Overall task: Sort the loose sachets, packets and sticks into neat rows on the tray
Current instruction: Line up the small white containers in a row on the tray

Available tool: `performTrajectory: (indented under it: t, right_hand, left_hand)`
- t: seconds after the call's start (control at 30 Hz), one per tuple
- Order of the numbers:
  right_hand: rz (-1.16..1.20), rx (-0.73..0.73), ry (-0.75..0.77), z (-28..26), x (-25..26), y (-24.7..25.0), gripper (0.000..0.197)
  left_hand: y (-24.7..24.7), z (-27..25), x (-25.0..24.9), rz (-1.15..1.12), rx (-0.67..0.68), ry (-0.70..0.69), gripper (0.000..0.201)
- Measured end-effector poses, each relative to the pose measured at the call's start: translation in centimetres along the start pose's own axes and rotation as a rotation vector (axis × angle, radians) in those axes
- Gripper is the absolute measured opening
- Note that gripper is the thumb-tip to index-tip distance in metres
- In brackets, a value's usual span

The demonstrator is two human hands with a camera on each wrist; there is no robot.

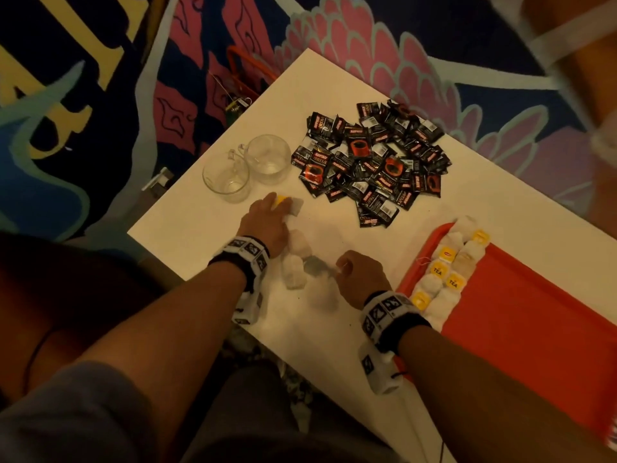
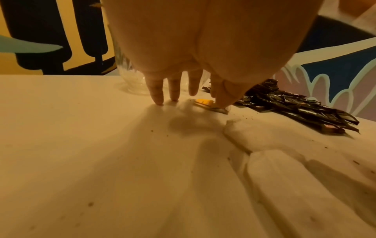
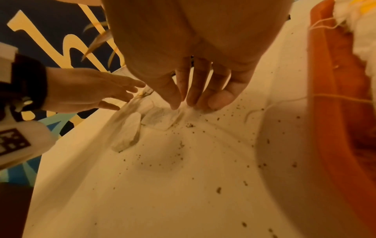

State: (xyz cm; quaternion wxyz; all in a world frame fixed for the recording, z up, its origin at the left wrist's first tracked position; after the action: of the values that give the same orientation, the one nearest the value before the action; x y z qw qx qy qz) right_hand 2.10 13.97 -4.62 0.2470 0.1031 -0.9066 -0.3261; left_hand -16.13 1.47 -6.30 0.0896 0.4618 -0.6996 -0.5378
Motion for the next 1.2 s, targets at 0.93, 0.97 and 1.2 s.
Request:
performTrajectory:
  t: [0.93,0.97,1.2]
  right_hand:
    - [0.306,-0.086,-0.011,-0.8,0.5,-1.0,0.014]
    - [0.308,-0.086,-0.005,-0.8,0.6,-0.9,0.015]
    - [0.349,-0.080,0.037,-0.8,1.2,-0.4,0.017]
  left_hand:
    - [-0.1,-1.5,3.0,-0.384,-0.239,0.348,0.005]
    - [0.1,-1.8,3.2,-0.422,-0.248,0.348,0.004]
    - [-0.5,-2.7,3.8,-0.272,-0.142,0.307,0.047]
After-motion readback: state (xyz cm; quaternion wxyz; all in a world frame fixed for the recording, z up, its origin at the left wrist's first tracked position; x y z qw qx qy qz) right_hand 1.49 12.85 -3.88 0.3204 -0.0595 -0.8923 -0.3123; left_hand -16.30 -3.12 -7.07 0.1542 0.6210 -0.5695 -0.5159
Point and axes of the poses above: each hand's wrist, its own z-axis towards the middle knuckle, its own y-axis out of the back of the hand, x = y × z, the point moved 4 cm from there along z, towards the middle knuckle, and after that the axes turned 6 degrees about -y, right-handed, at the moved point
